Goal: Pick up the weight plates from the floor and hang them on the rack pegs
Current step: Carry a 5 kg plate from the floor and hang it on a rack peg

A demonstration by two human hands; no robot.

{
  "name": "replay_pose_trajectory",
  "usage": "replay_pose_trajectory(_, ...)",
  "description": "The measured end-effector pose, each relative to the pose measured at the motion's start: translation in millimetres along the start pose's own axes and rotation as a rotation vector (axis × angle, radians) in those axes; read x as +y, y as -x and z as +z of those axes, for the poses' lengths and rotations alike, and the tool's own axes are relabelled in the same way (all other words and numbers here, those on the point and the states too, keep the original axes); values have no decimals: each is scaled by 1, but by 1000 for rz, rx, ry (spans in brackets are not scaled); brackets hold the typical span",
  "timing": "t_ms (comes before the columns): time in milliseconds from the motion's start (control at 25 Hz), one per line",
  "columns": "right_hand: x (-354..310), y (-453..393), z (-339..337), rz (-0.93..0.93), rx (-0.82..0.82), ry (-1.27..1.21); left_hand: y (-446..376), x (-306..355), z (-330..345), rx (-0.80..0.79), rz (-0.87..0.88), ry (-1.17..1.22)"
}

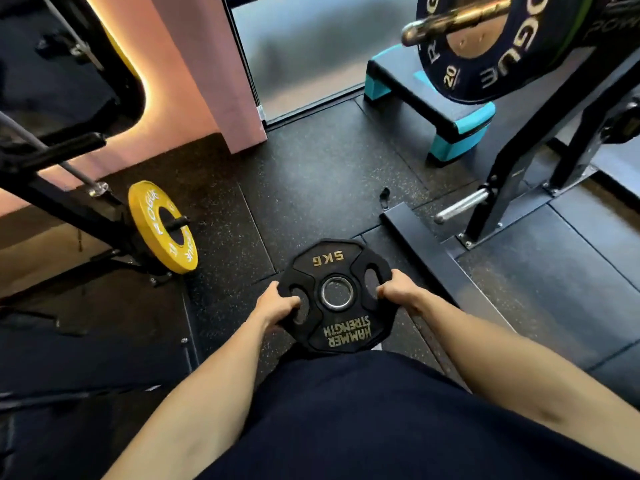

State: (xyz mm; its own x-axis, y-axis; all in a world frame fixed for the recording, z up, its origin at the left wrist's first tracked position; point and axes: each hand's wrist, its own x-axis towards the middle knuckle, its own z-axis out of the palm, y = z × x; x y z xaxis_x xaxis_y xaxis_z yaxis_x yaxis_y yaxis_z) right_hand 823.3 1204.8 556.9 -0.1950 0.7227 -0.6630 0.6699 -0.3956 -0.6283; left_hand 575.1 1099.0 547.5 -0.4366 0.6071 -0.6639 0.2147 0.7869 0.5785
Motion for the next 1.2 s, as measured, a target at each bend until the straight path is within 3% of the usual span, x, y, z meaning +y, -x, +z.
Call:
replay_pose_trajectory(360, -143, -184, -64, -47, -21, 174, -164, 134, -34, 2, -65, 163)
replay_pose_trajectory(720, -316, -347, -67, -19, -81, 156, -324, 246, -138, 90, -105, 187)
replay_pose_trajectory(880, -386, -403, -55, -48, -165, 192, -360, 267, -175, 177, -180, 245)
replay_pose_trajectory(1200, -530, -516, 3, -256, -471, 575, -391, 286, -218, 429, -492, 567)
